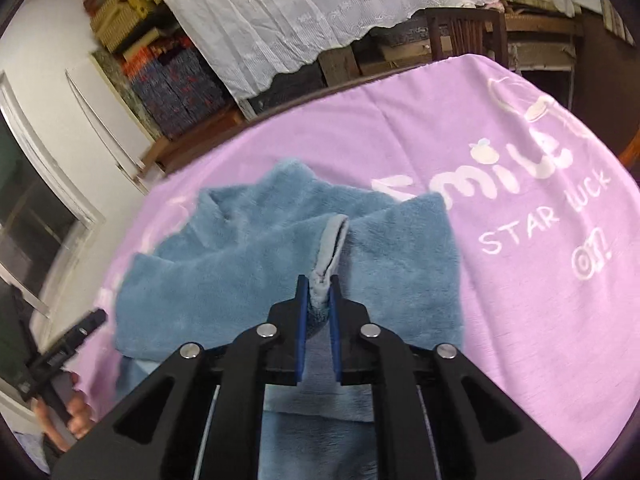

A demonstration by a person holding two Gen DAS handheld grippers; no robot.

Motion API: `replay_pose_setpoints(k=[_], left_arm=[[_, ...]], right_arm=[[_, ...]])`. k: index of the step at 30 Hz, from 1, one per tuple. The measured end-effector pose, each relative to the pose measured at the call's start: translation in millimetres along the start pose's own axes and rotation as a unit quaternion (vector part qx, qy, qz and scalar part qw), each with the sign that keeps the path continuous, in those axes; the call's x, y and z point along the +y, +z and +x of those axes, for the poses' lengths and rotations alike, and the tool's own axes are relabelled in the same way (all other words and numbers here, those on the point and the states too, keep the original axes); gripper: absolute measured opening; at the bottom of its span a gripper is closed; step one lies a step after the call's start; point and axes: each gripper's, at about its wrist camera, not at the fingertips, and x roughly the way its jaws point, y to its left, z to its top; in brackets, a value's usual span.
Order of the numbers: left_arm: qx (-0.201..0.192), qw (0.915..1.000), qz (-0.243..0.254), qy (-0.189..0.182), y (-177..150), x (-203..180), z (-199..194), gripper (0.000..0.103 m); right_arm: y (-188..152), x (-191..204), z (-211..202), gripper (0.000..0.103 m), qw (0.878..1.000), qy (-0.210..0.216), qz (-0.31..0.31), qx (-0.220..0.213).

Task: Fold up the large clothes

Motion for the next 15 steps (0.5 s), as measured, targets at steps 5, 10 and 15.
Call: replay_pose_setpoints(k=[5,10,15], left_arm=[[0.026,0.9995,0.01,0.014,-7,1,18,0.092],[-0.009,0.9997,-0.018,0.013,8,10,-7,0.09],[-0.021,0.9992,0.014,-0.03,31,-28,-7,0.09]], right_arm=[[-8,-14,17,0.009,1.0,-0.007,0.003,0.019],[-1,-21,-5,0.027,0.999,-0.008,0.031,-0.011],[20,3,-13,0.027,0.999,0.032,0.007,-0.029]])
